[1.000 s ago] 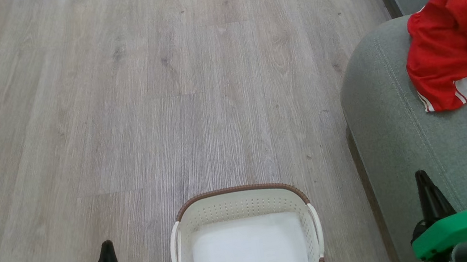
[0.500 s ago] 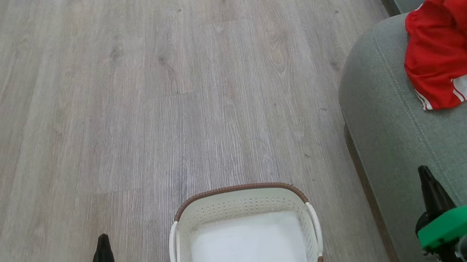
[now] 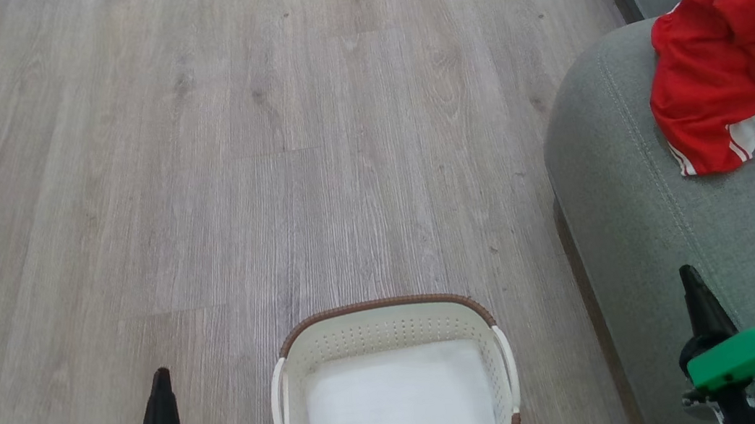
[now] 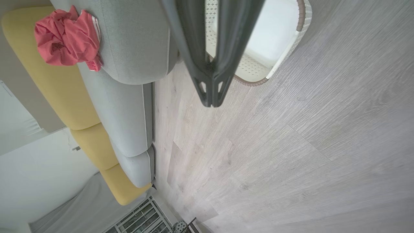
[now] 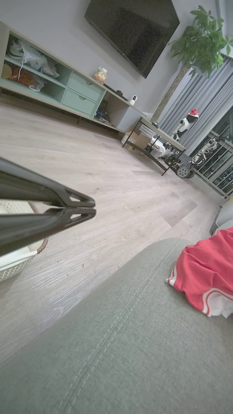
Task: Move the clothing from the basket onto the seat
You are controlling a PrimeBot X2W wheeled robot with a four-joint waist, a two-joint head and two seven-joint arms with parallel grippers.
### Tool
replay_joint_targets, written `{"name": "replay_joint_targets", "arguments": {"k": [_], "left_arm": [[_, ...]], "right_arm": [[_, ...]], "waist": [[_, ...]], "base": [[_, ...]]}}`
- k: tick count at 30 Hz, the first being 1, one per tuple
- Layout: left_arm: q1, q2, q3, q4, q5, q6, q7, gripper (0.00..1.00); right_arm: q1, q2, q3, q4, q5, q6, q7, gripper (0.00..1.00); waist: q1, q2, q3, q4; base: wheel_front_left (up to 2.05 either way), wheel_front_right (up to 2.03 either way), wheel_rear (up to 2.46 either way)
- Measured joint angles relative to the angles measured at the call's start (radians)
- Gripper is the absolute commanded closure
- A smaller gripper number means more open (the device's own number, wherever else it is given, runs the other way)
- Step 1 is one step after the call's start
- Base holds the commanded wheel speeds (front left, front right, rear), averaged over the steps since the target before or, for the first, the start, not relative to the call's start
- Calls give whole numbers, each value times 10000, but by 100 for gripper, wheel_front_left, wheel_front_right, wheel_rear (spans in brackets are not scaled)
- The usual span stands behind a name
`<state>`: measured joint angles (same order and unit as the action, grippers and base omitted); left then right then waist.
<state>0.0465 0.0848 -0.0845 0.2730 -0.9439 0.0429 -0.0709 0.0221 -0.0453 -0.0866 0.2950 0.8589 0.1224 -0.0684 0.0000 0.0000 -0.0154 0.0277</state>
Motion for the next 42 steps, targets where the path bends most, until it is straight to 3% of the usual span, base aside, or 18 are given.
{"name": "replay_joint_targets", "arguments": {"k": [42], "left_arm": [[-671, -236, 997, 4, -4378, -1091, 1137, 100]], "right_arm": [[-566, 2, -307, -90, 4870, 0, 1162, 100]], "waist": [[0, 0, 124, -185]], "base": [[0, 0, 0]]}}
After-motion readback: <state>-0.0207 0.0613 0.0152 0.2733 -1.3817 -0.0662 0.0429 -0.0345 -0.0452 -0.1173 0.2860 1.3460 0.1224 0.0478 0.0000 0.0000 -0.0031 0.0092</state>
